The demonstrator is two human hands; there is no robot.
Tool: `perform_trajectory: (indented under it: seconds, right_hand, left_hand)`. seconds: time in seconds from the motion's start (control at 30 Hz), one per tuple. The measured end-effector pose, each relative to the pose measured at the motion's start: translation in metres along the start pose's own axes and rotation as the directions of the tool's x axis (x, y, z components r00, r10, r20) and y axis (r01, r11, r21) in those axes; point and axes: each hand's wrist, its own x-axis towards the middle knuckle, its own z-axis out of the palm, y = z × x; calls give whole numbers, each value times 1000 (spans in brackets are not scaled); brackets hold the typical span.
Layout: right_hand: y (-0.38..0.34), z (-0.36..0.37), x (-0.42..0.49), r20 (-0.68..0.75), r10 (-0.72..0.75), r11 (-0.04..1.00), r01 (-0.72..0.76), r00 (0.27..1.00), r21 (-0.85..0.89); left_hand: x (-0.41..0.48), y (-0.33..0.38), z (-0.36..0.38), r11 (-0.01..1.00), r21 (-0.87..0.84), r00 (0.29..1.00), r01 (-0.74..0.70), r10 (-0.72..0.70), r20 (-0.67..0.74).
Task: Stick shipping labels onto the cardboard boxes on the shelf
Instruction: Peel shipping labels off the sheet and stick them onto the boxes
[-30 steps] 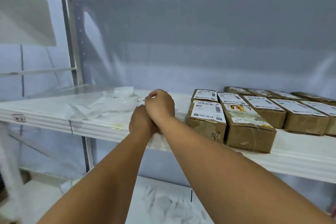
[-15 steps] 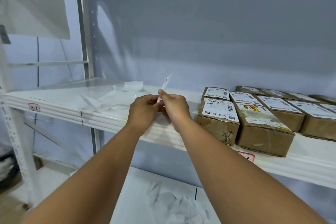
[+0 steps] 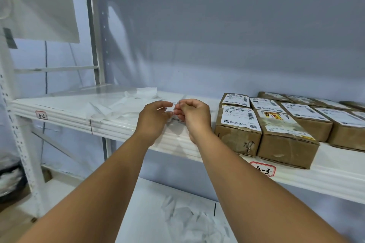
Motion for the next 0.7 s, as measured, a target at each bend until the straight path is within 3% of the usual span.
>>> perform_trajectory:
  seconds: [0.07, 0.17, 0.4, 0.7]
  right_hand:
    - [1, 1, 0, -14, 7, 999, -8, 1000, -36]
    - [2, 1, 2, -42, 23, 996, -27, 999, -91]
    - [0, 0, 0, 22, 48, 998, -47, 999, -38]
    - [-2, -3, -2, 44, 40, 996, -43, 998, 74]
  left_hand:
    - [0, -1, 4, 992, 124, 999, -29, 25, 33]
    - [-2, 1, 6, 982, 181, 999, -51, 49, 17]
    - [-8, 0, 12, 978, 191, 982, -89, 118, -145]
    - [-14, 1, 12, 979, 121, 970, -163, 181, -162]
